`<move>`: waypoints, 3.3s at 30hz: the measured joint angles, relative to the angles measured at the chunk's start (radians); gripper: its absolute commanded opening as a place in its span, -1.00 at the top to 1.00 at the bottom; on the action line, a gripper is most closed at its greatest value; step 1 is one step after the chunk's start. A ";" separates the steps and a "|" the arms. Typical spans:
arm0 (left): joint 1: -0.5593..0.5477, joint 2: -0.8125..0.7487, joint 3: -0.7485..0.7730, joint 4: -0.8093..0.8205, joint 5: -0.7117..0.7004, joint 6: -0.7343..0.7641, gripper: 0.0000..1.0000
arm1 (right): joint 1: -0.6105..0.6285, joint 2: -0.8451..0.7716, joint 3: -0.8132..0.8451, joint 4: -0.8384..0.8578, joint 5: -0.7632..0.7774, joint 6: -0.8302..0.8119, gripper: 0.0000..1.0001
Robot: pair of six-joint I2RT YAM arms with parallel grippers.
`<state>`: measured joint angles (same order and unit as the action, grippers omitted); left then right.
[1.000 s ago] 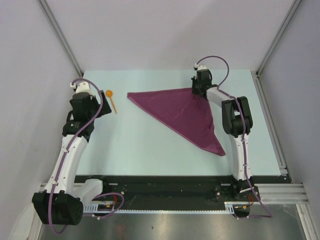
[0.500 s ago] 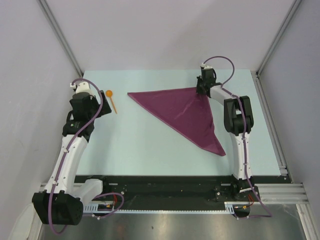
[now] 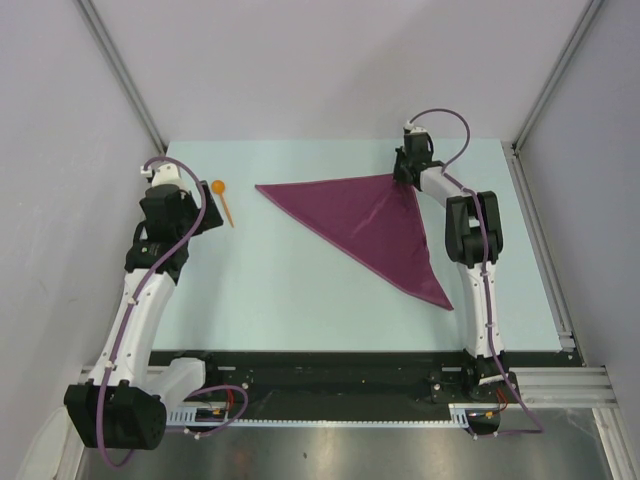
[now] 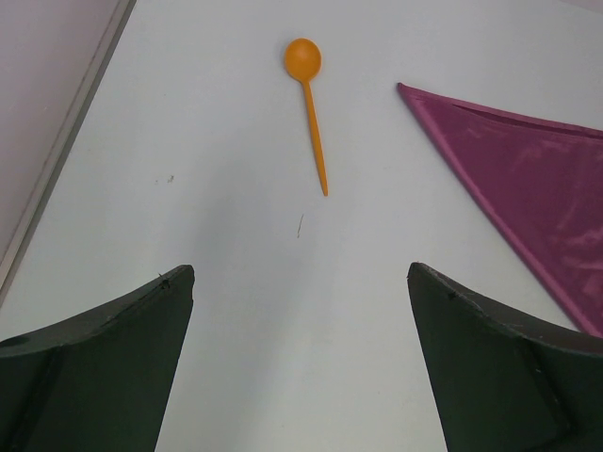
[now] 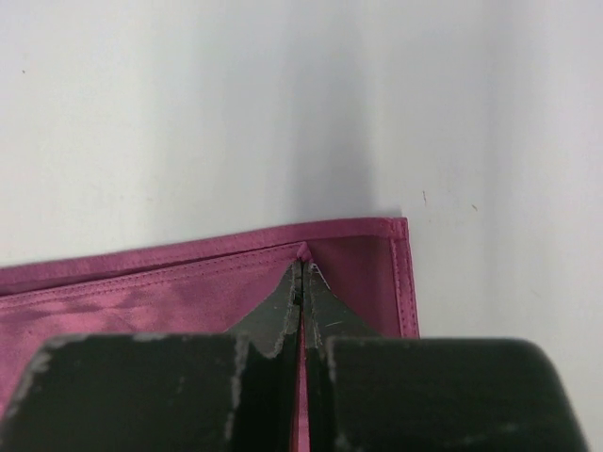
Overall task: Fold the napkin, place the utensils inside, and roll it up
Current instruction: Fold the napkin
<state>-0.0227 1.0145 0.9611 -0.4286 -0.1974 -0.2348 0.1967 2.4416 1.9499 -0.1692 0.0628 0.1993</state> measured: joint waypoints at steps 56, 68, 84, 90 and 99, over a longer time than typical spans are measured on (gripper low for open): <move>0.000 0.001 0.000 0.000 0.019 0.000 -1.00 | -0.047 -0.486 -0.464 -0.024 -0.037 0.061 -0.59; 0.000 -0.011 0.000 0.001 0.046 -0.002 -0.99 | -0.070 -1.116 -1.171 -0.238 0.065 0.241 -0.55; 0.001 -0.022 0.000 0.001 0.092 -0.019 -0.99 | -0.085 -1.336 -1.349 -0.395 0.037 0.344 -0.05; 0.001 -0.022 0.000 0.001 0.101 -0.020 -0.99 | -0.084 -1.336 -1.365 -0.400 0.023 0.356 0.06; 0.001 -0.022 0.000 0.001 0.103 -0.023 -0.99 | -0.066 -1.284 -1.371 -0.397 0.015 0.361 0.28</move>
<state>-0.0216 0.9928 0.9611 -0.4278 -0.0940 -0.2577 0.1310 1.1580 0.5793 -0.5663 0.0776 0.5606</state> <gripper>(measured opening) 0.996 0.406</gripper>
